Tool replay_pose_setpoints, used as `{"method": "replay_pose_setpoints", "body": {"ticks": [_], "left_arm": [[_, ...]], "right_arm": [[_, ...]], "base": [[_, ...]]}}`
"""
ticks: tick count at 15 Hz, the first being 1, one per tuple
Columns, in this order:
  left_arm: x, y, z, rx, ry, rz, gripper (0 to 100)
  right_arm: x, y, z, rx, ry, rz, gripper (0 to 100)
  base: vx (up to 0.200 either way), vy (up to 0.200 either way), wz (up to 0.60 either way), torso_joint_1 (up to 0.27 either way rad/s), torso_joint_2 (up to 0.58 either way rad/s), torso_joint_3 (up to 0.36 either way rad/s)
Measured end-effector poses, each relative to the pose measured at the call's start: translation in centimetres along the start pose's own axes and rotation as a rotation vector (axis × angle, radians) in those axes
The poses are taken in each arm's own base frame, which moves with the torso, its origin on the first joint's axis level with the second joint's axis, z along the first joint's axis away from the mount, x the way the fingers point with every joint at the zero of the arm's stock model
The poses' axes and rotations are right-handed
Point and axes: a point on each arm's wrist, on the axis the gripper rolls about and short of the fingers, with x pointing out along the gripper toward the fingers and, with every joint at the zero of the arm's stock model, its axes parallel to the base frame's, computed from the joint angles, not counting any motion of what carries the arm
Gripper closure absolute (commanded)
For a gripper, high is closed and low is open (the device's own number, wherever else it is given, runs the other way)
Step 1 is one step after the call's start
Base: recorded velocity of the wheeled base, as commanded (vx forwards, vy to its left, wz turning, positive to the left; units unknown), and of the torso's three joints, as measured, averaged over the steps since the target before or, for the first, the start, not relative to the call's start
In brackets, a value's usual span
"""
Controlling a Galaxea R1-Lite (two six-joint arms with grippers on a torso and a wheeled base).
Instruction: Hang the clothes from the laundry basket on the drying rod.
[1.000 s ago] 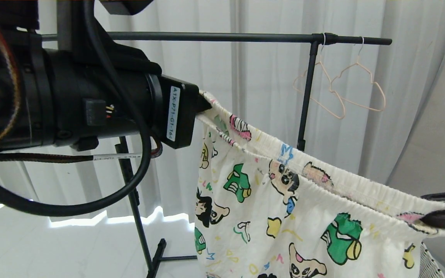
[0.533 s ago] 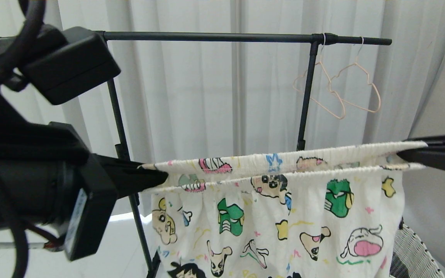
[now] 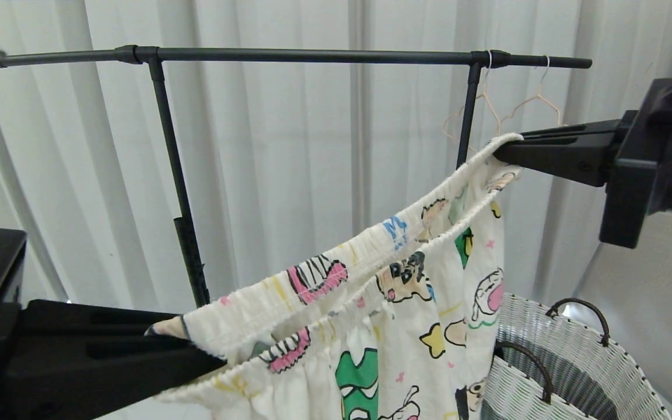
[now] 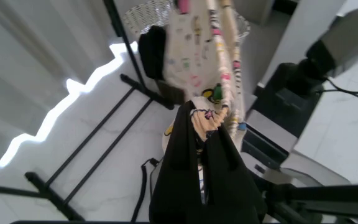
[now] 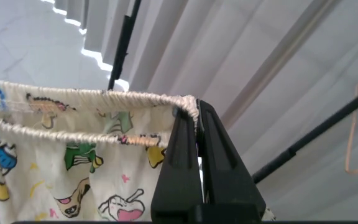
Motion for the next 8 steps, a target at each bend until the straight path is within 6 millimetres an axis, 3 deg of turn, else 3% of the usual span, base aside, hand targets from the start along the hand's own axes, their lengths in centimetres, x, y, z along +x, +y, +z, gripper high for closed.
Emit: {"method": "replay_pose_setpoints", "body": {"ticks": [4, 8], "left_arm": [[-0.8, -0.7, -0.1, 0.022, -0.018, -0.056, 100], [-0.9, -0.8, -0.2, 0.025, -0.017, -0.061, 100]], "right_arm": [[2.0, 0.3, 0.4, -0.002, 0.006, 0.022, 100], [2.6, 0.4, 0.4, -0.003, 0.017, 0.021, 100]], "base": [[0.000, 0.000, 0.00, 0.000, 0.00, 0.000], [0.000, 0.000, 0.00, 0.000, 0.00, 0.000]]}}
